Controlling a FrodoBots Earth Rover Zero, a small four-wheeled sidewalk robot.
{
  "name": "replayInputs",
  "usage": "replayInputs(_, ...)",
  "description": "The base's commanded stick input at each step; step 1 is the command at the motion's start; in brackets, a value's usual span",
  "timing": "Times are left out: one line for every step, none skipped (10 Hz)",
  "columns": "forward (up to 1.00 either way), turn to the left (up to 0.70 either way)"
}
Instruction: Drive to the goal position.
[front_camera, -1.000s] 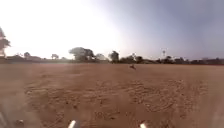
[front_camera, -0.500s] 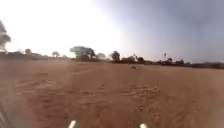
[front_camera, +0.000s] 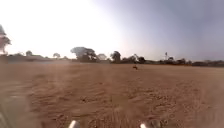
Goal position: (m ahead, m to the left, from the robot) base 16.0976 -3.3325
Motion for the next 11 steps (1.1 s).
replayInputs(0.70,0.00)
replayInputs(0.70,0.00)
replayInputs(0.70,0.00)
replayInputs(0.70,0.00)
replayInputs(0.70,0.00)
replayInputs(0.70,0.00)
replayInputs(0.70,0.00)
replayInputs(0.70,0.00)
replayInputs(0.70,0.00)
replayInputs(0.70,0.00)
replayInputs(0.70,0.00)
